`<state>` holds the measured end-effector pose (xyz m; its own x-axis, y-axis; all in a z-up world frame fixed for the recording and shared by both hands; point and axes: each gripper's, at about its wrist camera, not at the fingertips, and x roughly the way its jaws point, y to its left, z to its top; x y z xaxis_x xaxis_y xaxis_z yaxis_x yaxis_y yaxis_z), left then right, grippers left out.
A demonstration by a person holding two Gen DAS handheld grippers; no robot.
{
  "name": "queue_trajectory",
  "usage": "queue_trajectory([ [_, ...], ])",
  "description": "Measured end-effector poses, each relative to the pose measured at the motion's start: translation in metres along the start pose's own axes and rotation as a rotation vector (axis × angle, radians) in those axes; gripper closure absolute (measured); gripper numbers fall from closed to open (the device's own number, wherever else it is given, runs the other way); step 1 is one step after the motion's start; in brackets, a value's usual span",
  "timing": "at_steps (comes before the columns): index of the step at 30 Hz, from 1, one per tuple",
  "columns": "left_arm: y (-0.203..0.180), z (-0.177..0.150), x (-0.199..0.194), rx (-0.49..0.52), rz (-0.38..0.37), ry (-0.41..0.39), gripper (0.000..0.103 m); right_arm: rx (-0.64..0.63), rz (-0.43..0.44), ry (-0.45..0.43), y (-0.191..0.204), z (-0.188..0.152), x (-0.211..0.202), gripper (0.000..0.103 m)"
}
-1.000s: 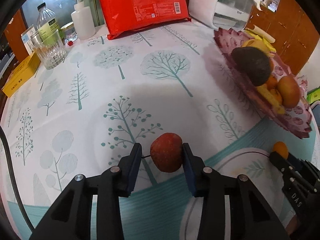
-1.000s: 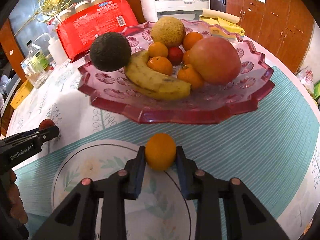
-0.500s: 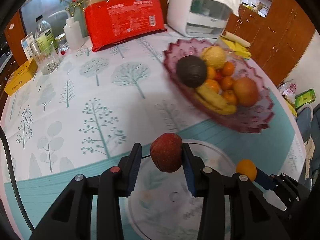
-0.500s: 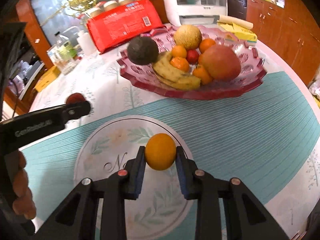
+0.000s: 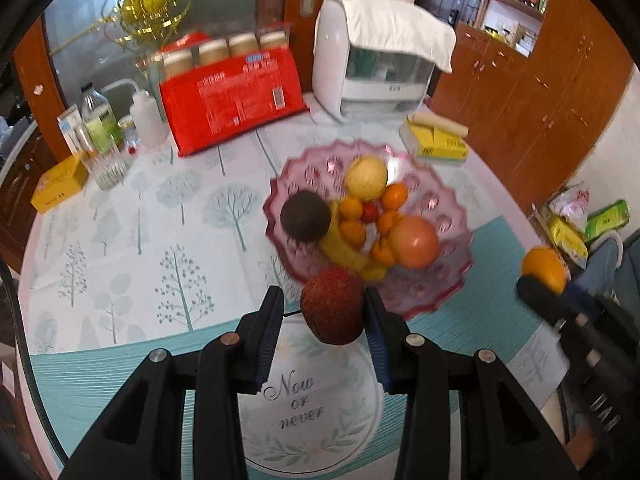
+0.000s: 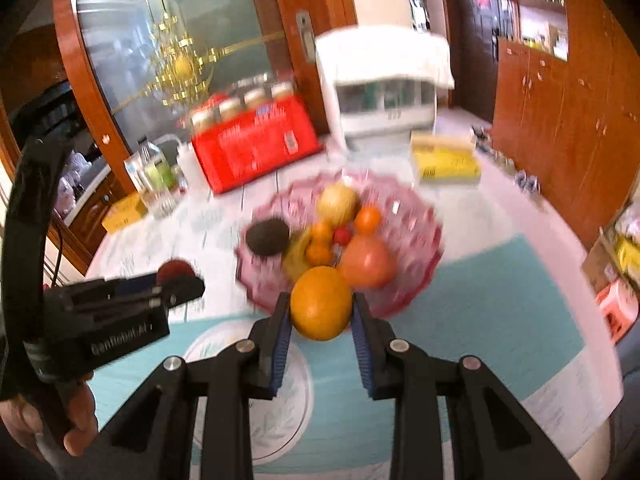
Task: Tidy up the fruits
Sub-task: 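Lift the lychee and the orange and carry both over the pink bowl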
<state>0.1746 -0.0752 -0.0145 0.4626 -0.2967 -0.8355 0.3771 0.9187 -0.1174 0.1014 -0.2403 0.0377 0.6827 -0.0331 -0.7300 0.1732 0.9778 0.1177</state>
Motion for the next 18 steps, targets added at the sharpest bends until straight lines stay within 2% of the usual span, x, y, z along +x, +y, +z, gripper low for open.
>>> queue_trajectory([
  [9, -0.023, 0.047, -0.042, -0.064, 0.068, -0.078, 0.064, -0.104, 0.032, -0.064, -0.033, 0.09, -0.033, 0.074],
  [13, -0.034, 0.063, -0.048, -0.079, 0.088, -0.11, 0.064, -0.122, 0.038, -0.062, -0.048, 0.116, -0.024, 0.074],
  [18, -0.049, 0.079, -0.035, -0.076, 0.107, -0.108, 0.064, -0.125, 0.054, -0.037, -0.059, 0.13, -0.002, 0.074],
])
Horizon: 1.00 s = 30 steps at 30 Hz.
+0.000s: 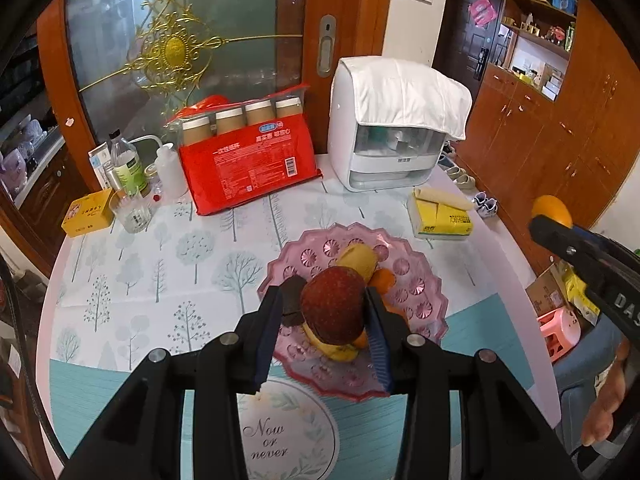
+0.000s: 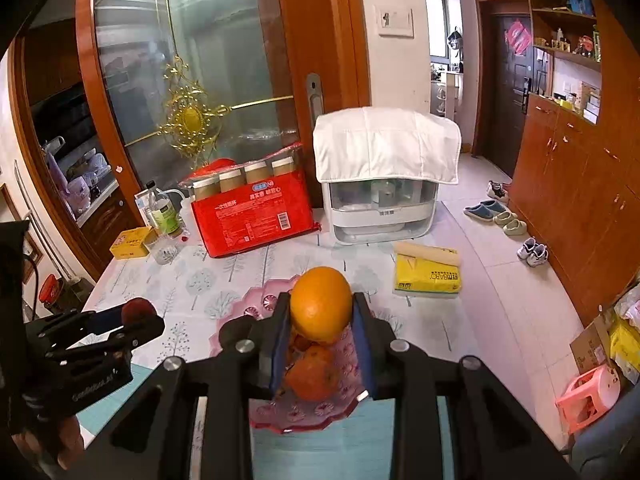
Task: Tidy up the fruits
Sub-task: 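Lift the lychee and the orange and carry both over the pink bowl, then open the left gripper to drop the lychee while the right gripper releases the orange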
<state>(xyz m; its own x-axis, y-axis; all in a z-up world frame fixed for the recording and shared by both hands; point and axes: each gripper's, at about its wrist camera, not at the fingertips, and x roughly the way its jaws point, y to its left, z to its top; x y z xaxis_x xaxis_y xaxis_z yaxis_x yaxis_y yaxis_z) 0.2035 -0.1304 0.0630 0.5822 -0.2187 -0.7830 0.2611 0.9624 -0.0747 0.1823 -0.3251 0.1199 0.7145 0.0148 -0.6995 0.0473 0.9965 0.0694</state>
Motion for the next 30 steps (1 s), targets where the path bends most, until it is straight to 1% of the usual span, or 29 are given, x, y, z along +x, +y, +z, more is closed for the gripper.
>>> queue_trajectory([
  [5, -0.011, 0.002, 0.027, 0.008, 0.016, 0.023, 0.064, 0.01, 0.044, 0.07, -0.009, 0.001, 0.041, 0.074],
  [11, -0.008, -0.005, 0.076, -0.008, 0.04, 0.091, 0.064, -0.001, 0.063, 0.159, -0.012, -0.012, 0.097, 0.073],
  [17, -0.004, -0.02, 0.131, -0.026, 0.063, 0.169, 0.064, 0.003, 0.073, 0.237, -0.017, -0.032, 0.14, 0.073],
  [22, 0.001, -0.034, 0.163, -0.036, 0.075, 0.235, 0.064, 0.002, 0.072, 0.291, -0.021, -0.047, 0.166, 0.073],
  [30, 0.003, -0.046, 0.182, -0.041, 0.078, 0.269, 0.064, -0.003, 0.065, 0.347, -0.021, -0.063, 0.189, 0.073],
])
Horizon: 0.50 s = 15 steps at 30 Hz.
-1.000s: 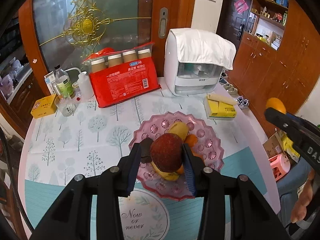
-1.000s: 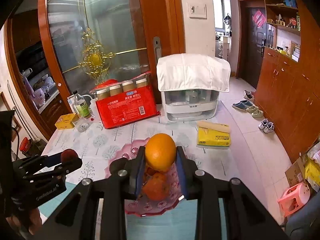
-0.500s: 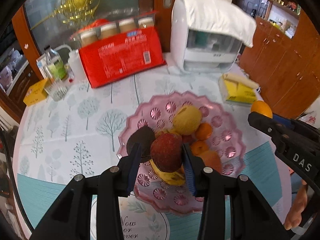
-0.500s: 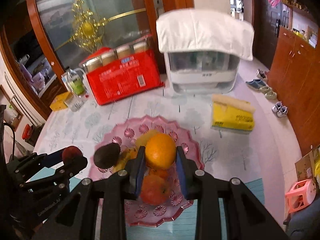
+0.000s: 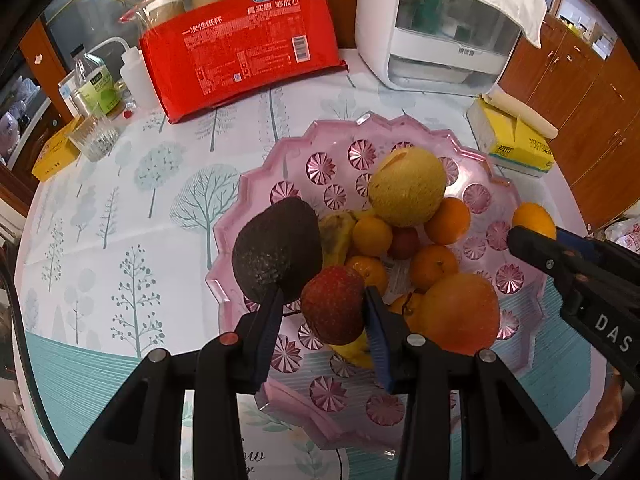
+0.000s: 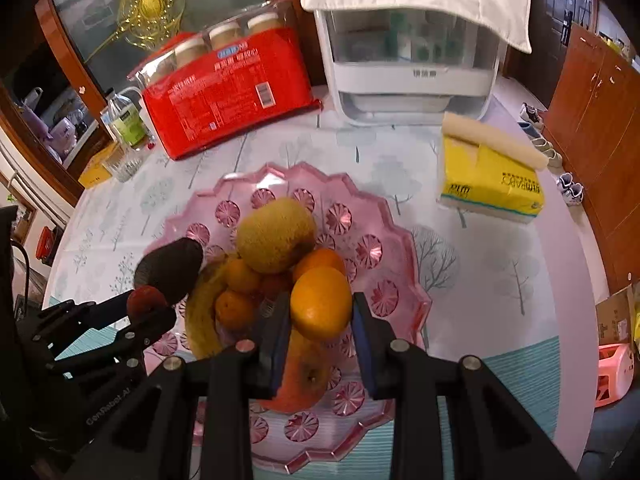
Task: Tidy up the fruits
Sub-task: 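Open the left gripper to drop the lychee while the right gripper releases the orange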
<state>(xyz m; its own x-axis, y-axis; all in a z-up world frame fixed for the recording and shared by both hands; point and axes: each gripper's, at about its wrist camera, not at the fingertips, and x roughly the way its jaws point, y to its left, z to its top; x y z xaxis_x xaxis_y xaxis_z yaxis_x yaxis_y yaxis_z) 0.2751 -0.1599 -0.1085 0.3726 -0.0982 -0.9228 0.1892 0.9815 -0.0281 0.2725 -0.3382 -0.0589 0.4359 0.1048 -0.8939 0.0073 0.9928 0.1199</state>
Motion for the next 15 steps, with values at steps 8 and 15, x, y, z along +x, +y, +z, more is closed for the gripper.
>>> queue_trajectory([
  [8, -0.005, -0.003, 0.001, 0.017, 0.001, -0.012, 0.064, -0.017, -0.017, 0.032, 0.005, -0.001, 0.017, 0.073],
  [15, -0.009, -0.01, -0.002, 0.027, 0.0, -0.013, 0.057, -0.031, 0.005, 0.049, 0.011, -0.003, 0.019, 0.073],
])
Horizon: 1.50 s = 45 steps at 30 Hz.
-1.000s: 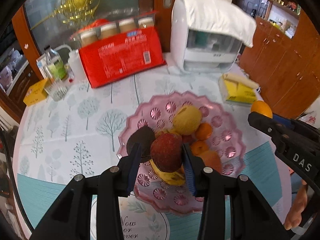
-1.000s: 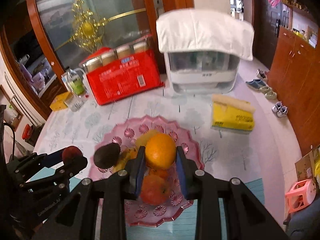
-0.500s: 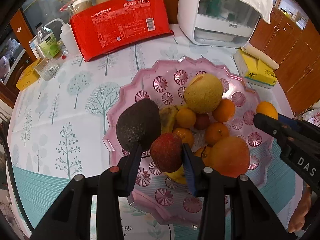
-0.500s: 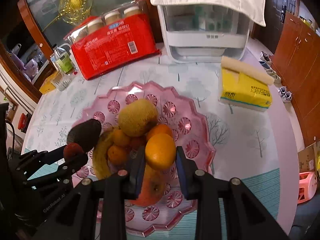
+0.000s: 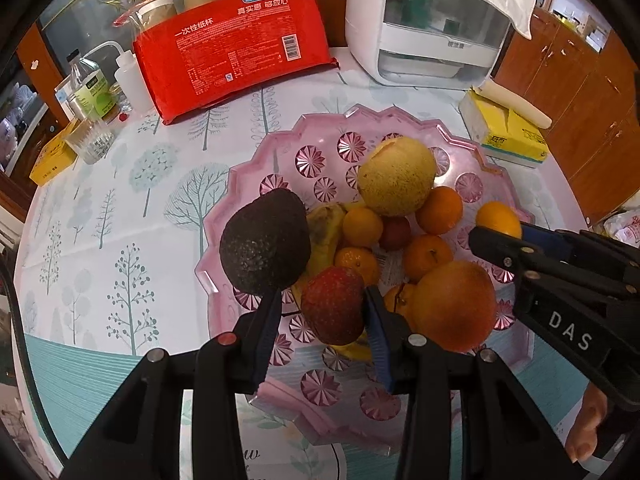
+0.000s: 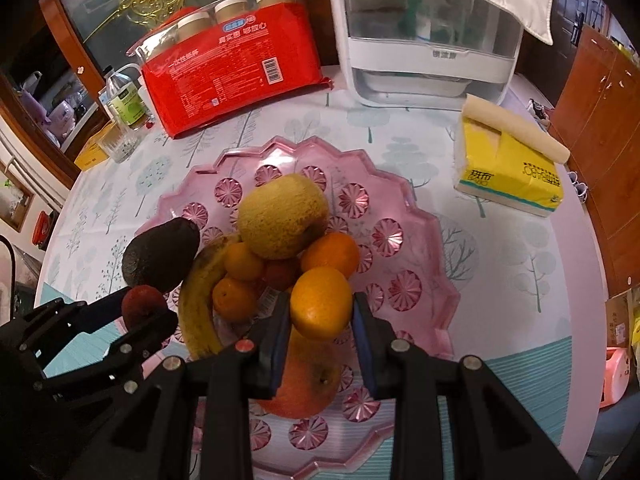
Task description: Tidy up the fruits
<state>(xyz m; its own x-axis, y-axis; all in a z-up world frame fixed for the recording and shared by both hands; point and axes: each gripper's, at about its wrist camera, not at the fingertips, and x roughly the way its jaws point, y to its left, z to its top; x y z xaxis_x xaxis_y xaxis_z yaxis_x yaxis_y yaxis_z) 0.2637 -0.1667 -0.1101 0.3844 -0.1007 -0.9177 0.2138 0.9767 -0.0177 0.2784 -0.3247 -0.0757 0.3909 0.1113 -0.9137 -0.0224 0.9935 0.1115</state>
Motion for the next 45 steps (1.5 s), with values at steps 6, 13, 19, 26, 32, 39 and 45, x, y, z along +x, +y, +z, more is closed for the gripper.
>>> queue_trajectory([
  [6, -0.003, -0.005, -0.016, 0.018, 0.025, -0.061, 0.026, 0.003, 0.021, 0.005, 0.003, -0.002, -0.001, 0.07],
  [13, 0.0, -0.01, -0.028, 0.005, 0.031, -0.078, 0.019, -0.003, 0.031, -0.021, 0.009, -0.003, -0.008, 0.054],
  [19, 0.007, -0.014, -0.036, -0.035, 0.025, -0.072, 0.014, -0.009, 0.024, -0.035, 0.013, -0.006, -0.018, 0.048],
  [26, 0.011, -0.023, -0.055, -0.055, 0.022, -0.1, 0.012, -0.008, 0.016, -0.043, 0.016, -0.011, -0.031, 0.048],
  [32, 0.013, -0.033, -0.077, -0.062, 0.016, -0.128, 0.012, 0.003, 0.011, -0.06, 0.02, -0.017, -0.05, 0.048],
  [39, 0.021, -0.05, -0.108, -0.071, 0.007, -0.166, 0.012, 0.018, 0.001, -0.1, 0.029, -0.037, -0.083, 0.048],
  [45, 0.034, -0.077, -0.147, -0.093, 0.006, -0.2, 0.012, 0.028, -0.007, -0.127, 0.044, -0.065, -0.115, 0.048],
])
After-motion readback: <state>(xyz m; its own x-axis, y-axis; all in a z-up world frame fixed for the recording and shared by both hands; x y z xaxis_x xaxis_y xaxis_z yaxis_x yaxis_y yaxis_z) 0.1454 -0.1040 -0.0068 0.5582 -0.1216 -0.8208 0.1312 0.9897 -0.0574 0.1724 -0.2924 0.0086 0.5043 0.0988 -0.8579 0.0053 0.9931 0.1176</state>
